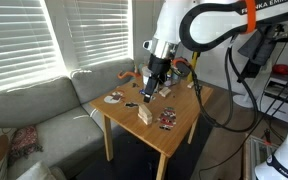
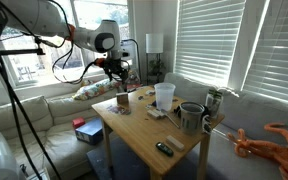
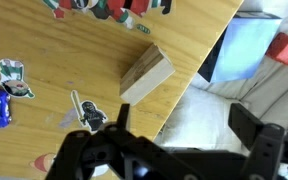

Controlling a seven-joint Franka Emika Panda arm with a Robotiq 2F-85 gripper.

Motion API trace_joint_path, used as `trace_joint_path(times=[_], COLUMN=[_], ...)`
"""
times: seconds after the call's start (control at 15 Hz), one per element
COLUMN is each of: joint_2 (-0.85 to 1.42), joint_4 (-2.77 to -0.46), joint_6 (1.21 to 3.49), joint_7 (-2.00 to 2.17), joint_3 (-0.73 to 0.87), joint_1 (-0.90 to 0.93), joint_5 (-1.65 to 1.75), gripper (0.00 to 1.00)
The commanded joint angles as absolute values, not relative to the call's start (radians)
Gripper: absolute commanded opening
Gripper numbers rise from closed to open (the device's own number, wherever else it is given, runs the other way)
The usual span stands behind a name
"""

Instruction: Pick up the bottom wooden block from the stacked blocks in a square and put it on the top stacked wooden block, pick up the two stacked blocks and turn them ninety degrees anticlockwise to stack them on the block to the left, pick up the block to the right and stack it on the three stacked blocks

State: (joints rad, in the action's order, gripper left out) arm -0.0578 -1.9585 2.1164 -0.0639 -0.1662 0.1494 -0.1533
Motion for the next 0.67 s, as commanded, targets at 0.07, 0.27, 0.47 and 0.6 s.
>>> trace_joint_path(times=[0.07,0.27,0.47,0.6], joint_2=[-0.058,-0.059,-0.059,-0.059], joint_4=[-1.955,-1.955,-1.955,-1.955], joint_6=[2.113,2.113,2.113,2.113], joint_7=[0.031,0.089,0.094,0.094], joint_3=[-0.163,-0.163,-0.163,-0.163], joint_1=[0.153,0.152,0.152,0.152], joint_5=[-0.162,-0.168,-0.169,-0.17], gripper=[1.0,1.0,1.0,1.0])
